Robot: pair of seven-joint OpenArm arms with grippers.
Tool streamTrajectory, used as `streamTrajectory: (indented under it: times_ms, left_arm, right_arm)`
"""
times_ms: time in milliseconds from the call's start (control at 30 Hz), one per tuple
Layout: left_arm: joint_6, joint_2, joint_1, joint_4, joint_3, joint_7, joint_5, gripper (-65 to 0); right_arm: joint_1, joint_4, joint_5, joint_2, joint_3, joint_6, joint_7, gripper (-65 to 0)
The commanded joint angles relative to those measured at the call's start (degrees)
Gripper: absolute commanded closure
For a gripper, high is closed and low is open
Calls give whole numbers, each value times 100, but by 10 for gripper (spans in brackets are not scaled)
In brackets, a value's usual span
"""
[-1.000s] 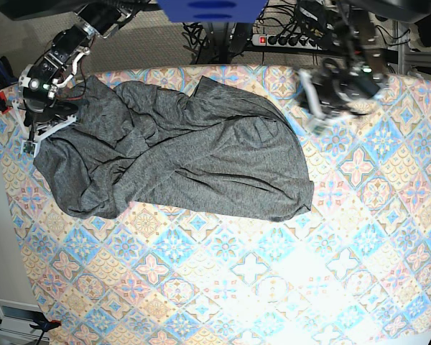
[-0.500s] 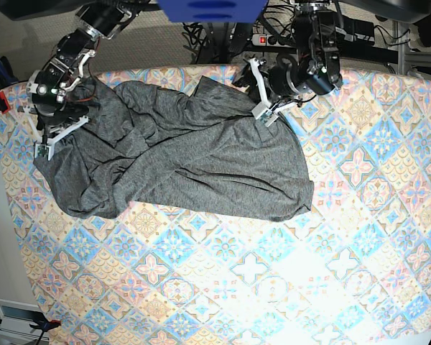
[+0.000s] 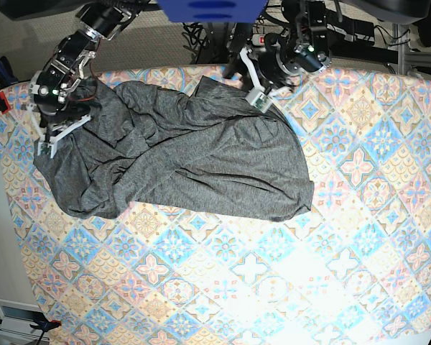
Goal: Layout the t-shirt on the table in an organized manner, then fold the t-shirt properly
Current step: 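Move the left gripper back over the shirt and grasp its edge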
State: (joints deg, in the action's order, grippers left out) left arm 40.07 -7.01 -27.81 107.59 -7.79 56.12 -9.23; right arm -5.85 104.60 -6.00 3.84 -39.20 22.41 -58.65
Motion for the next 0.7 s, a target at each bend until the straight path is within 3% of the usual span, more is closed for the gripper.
streamTrajectory:
  times_ms: [0,333,433,667]
  left_arm:
    - [-7,10,-107,217,19,-297,172,-302]
    - [-7,-34,-933,630,1144,-3207,3161,-302]
    - [-7,-42,-977,639,1179,-3919,3697,-302]
    - [-7,-34,-810,648,1179,-4043,4277,-302]
  right_arm:
    - [53,41,-2,-63,12,-13,85,0]
    - [62,-161,-2,-72,399,-13,349,0]
    - [62,-170,-2,-72,399,-13,366,0]
    - [62,-266,-2,-72,426,-13,366,0]
